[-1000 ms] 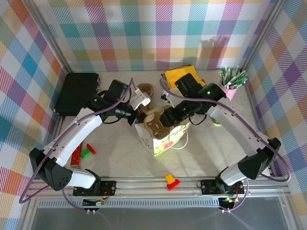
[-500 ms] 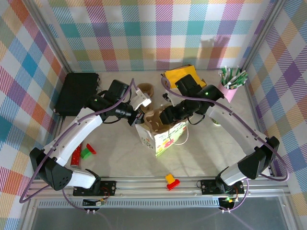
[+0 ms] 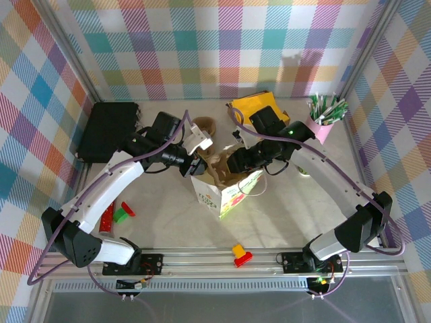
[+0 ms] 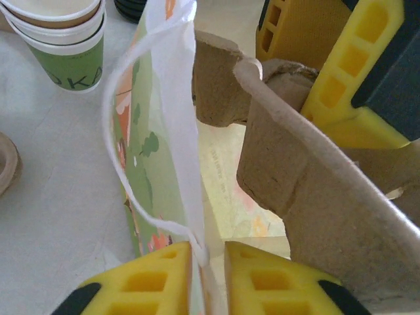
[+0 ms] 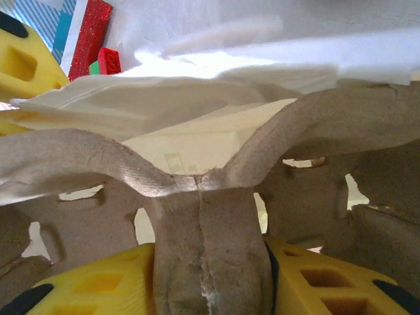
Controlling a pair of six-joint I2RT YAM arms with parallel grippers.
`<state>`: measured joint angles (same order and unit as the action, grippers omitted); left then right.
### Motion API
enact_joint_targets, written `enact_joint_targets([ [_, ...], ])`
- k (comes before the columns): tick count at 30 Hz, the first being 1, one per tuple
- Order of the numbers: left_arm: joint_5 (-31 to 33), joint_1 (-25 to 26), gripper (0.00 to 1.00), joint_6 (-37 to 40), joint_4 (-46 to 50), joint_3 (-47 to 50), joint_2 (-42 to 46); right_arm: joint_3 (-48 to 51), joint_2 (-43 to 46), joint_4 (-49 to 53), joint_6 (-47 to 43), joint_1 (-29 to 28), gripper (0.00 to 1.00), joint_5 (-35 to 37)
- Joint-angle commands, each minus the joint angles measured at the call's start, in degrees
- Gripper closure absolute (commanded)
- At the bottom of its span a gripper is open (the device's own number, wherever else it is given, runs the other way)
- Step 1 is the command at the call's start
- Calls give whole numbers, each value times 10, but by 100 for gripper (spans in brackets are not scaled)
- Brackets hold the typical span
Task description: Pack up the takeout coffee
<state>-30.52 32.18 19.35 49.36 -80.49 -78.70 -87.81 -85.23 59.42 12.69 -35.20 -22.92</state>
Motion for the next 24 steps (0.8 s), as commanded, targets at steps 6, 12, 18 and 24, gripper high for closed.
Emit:
enact_joint_targets([
  [6,6,3,76,-34,-29,-16,52,-7,8,12,-15,3,56,24],
  [12,12,0,72,-48,-35,1,78,-26,6,25,-37,3,56,34],
  [18,29,0,70,-49,-32,10,76,-57,-14,46,-84,2,56,58],
  [24,31,0,69,-50,-23,10,60,-65,-26,58,-134,-10,57,103],
])
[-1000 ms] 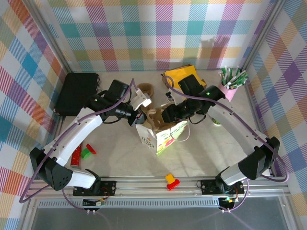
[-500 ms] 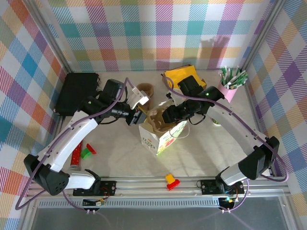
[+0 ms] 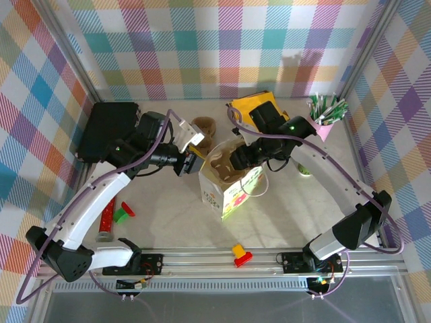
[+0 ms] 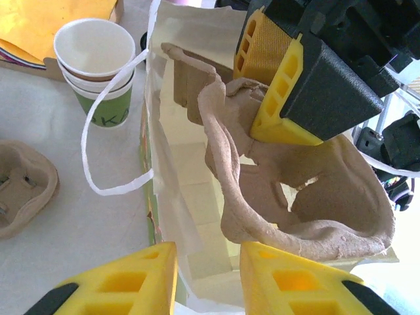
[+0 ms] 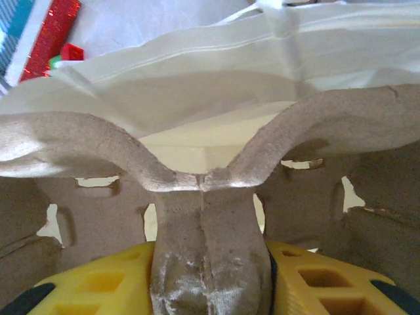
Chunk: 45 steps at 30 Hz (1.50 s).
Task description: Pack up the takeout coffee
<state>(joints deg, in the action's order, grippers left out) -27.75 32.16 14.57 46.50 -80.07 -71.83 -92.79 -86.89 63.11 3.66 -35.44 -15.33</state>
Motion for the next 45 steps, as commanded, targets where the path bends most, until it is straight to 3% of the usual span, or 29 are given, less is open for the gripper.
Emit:
enact_joint_targets([
  [1,2,0,69,-2,6,7,-11,-16,-11,21,-50,-11,56,33],
  [16,-15,0,69,7,7,6,-30,-59,-80,66,-58,-38,56,110],
  [34,-16,1,69,-19,9,-10,-64,-4,-36,3,-123,-69,55,108],
  [45,-28,2,67,-37,-8,-13,-41,0,-67,10,-130,-68,53,155],
])
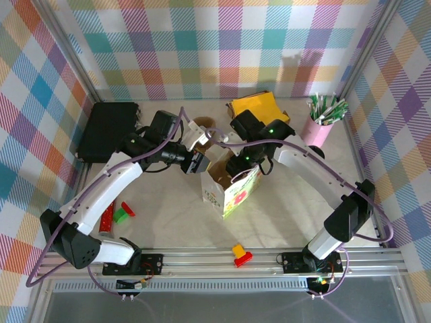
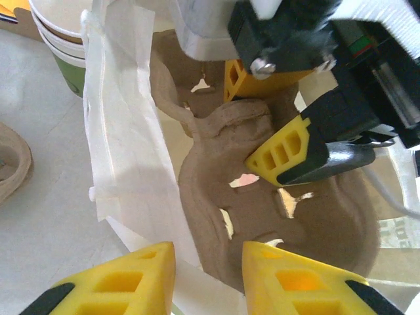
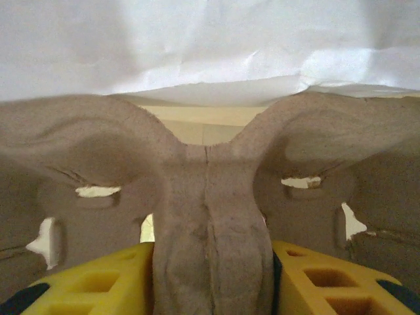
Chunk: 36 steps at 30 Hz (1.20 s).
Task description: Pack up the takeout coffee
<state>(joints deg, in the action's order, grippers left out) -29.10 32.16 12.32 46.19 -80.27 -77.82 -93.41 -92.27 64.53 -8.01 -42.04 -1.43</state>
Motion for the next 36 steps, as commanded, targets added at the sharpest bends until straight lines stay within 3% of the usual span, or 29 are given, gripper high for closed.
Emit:
enact_joint_targets([
  [1,-11,2,67,-20,-9,-11,23,7,-14,-7,-14,-2,54,16],
  [9,17,1,47,-39,-12,-14,40,26,-11,-36,-21,-3,53,-16],
  [26,31,2,43,-43,-17,-6,40,47,-29,-59,-43,-3,48,-35],
  [36,39,1,42,-41,-12,-14,37,13,-7,-35,-40,-3,32,-38],
])
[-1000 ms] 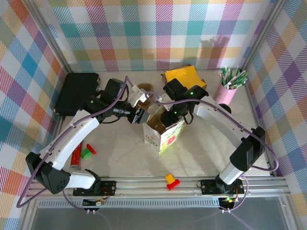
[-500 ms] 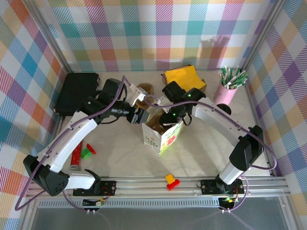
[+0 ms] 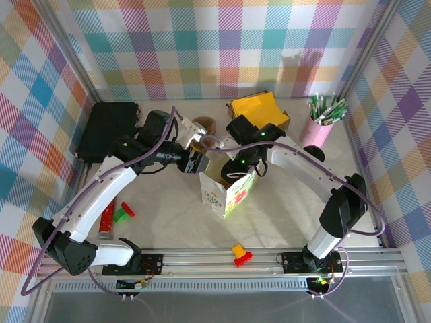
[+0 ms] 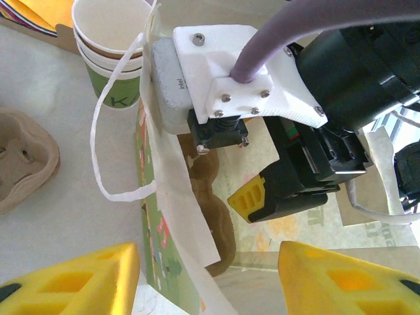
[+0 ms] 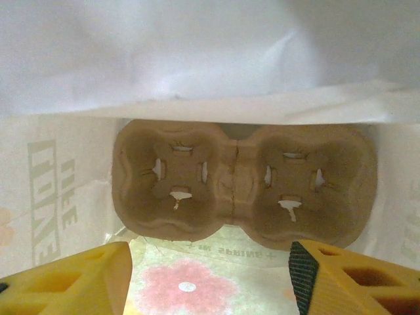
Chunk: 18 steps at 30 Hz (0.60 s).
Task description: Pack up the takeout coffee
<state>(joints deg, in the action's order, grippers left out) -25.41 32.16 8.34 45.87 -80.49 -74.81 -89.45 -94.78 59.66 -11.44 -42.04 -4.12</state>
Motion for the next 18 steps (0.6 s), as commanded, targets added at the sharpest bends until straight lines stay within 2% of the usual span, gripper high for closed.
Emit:
enact_joint_targets([
  [1,2,1,42,-2,-8,-11,7,-32,23,16,-6,-3,31,-12],
  [6,5,2,42,-2,-4,-11,8,-63,44,29,4,-3,27,-11],
  [11,11,1,41,-9,-2,-12,9,-92,66,32,25,-3,27,-26],
  [18,22,2,41,-20,9,-21,11,-85,106,24,39,-3,27,-82],
])
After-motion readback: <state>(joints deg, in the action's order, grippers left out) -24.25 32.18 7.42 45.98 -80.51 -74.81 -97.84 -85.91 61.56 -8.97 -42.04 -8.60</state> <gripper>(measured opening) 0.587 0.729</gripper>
